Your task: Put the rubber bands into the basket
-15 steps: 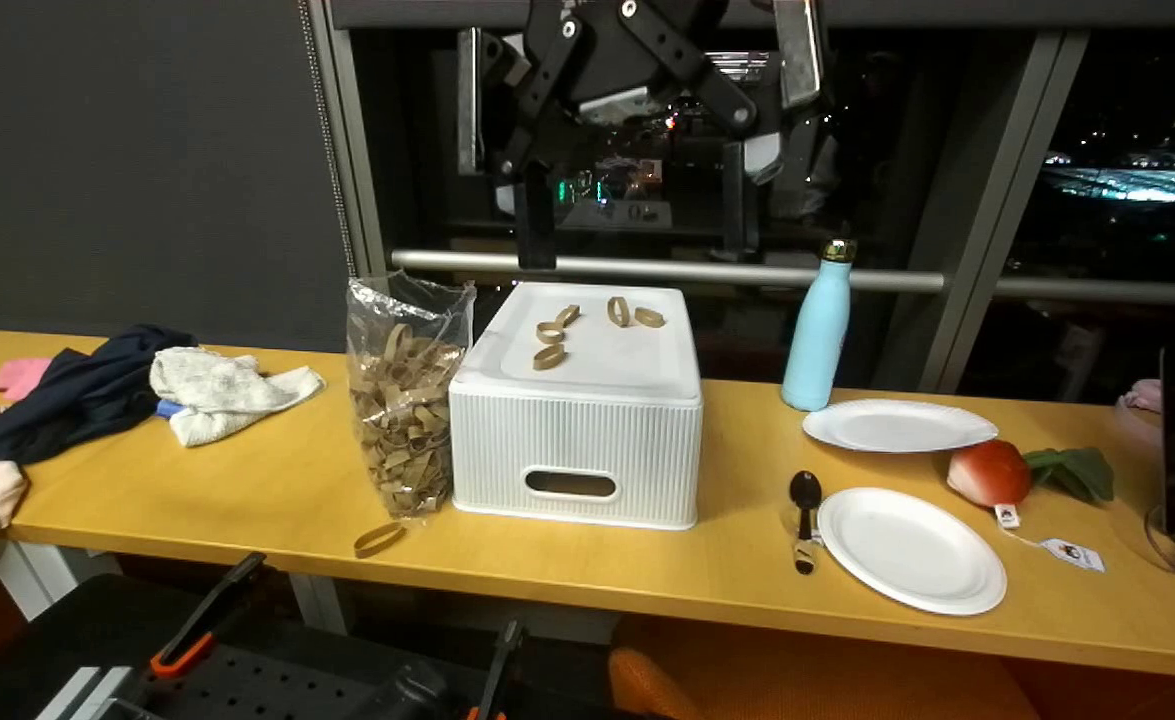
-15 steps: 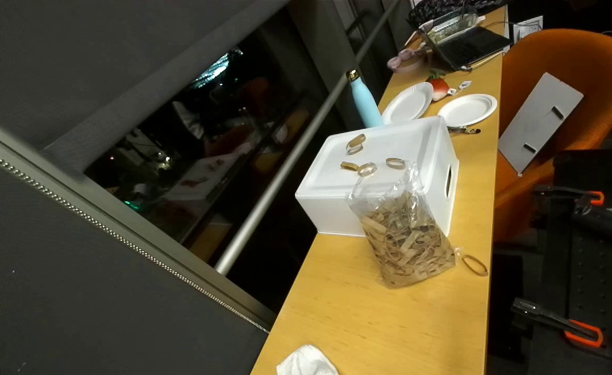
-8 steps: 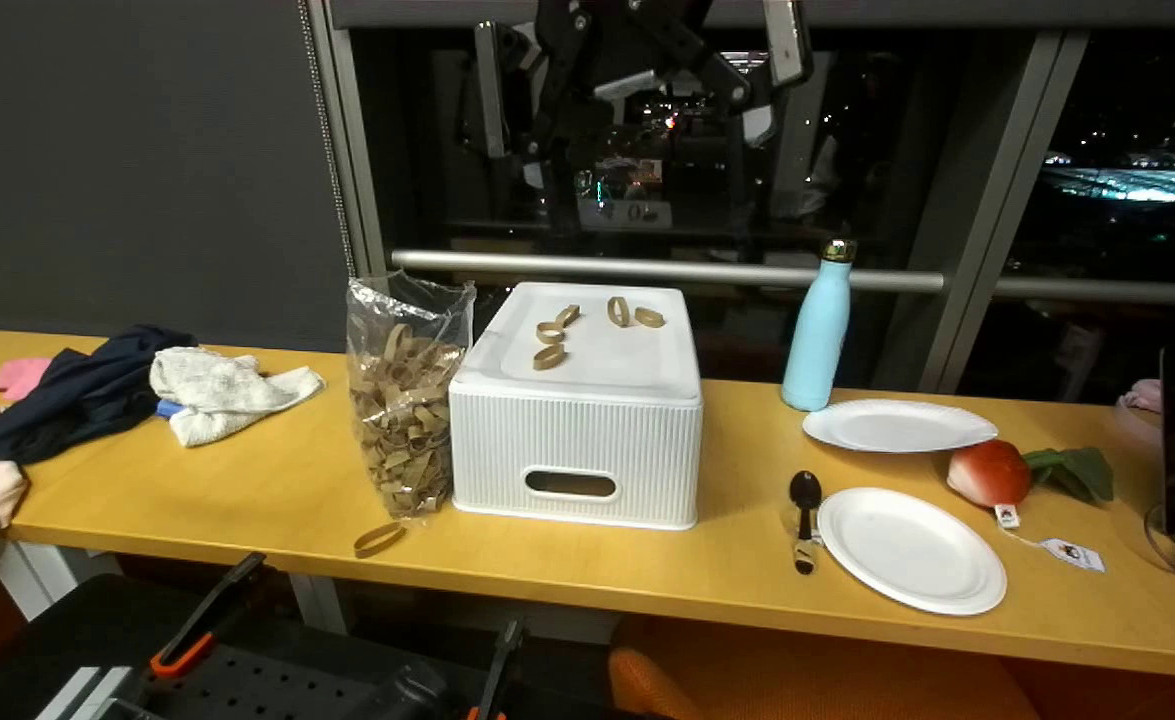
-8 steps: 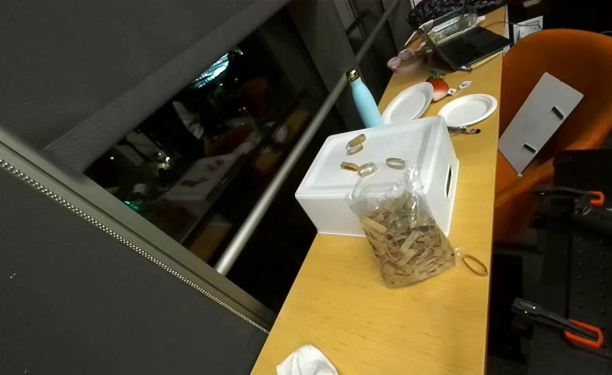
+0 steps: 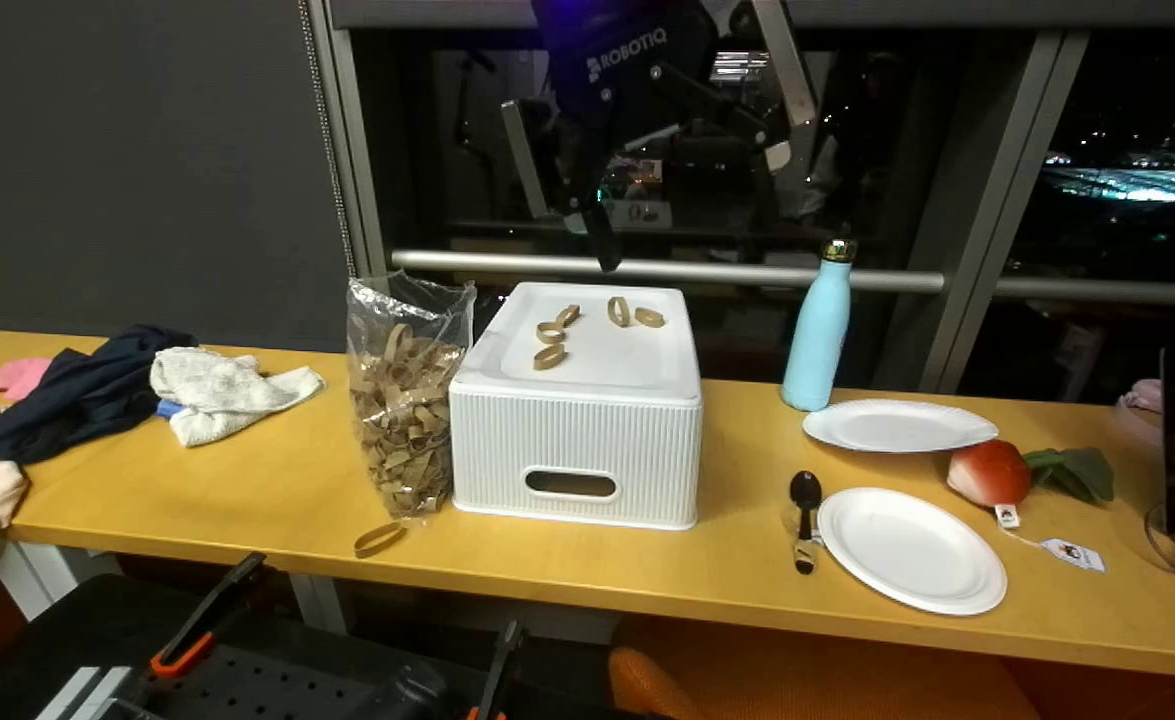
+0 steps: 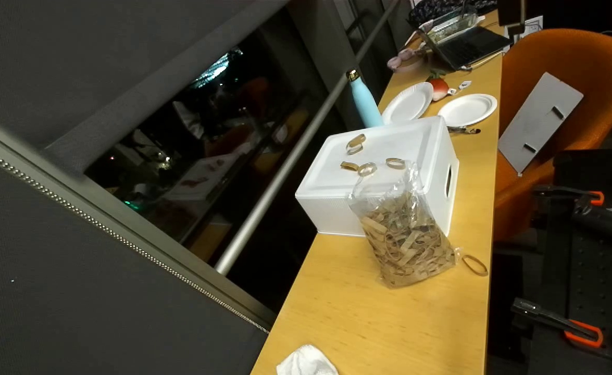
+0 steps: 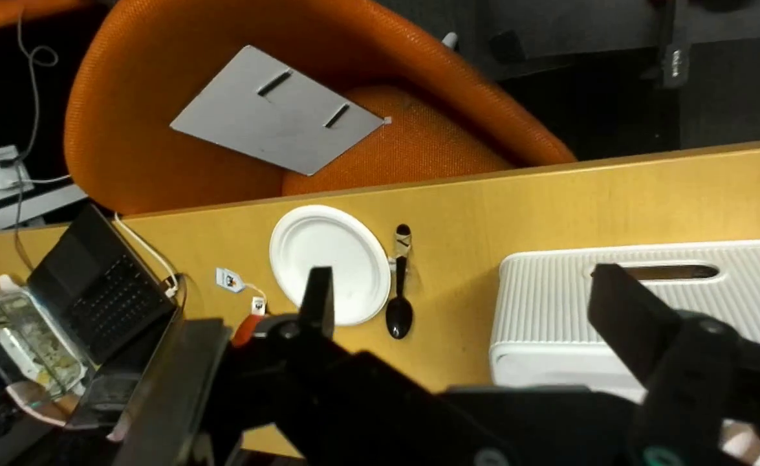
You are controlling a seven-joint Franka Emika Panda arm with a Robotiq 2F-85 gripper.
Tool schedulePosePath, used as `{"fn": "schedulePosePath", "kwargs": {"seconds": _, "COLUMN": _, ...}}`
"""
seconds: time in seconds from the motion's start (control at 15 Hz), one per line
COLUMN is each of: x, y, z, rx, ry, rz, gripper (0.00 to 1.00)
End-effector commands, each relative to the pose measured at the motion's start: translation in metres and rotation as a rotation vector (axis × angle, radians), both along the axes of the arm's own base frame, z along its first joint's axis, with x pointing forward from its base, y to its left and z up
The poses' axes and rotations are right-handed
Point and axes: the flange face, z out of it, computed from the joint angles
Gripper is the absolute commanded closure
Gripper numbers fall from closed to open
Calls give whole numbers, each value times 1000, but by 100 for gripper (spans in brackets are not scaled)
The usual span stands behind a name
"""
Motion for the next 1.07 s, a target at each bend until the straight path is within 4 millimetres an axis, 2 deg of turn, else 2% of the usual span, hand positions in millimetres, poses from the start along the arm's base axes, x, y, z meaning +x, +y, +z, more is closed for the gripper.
{"fn": "schedulePosePath", "kwargs": {"seconds": 0.0, "x": 6, "y": -25, "z": 7, "rx": -44, "ry": -64, "rz": 41, "gripper": 0}}
{"fn": "schedulePosePath", "kwargs": {"seconds": 0.2, "x": 25, "y": -50, "z": 14, "rx": -49, "ry": -115, "rz": 72, "gripper": 0}}
{"fn": "schedulePosePath", "kwargs": {"seconds": 0.47, "x": 81, "y": -94, "z": 21, "rx": 1, "ry": -179, "rz": 143, "gripper": 0}}
{"fn": "schedulePosePath", "kwargs": {"seconds": 0.6, "x": 112, "y": -104, "z": 17, "rx": 80, "ry": -210, "rz": 185, "gripper": 0}}
{"fn": "schedulePosePath", "kwargs": {"seconds": 0.8, "x": 159, "y": -99, "z": 5, "rx": 209, "ry": -214, "rz": 255, "gripper": 0}}
{"fn": "schedulePosePath", "kwargs": {"seconds": 1.0, "x": 202, "y": -86, "z": -7, "rx": 284, "ry": -169, "rz": 293, "gripper": 0}}
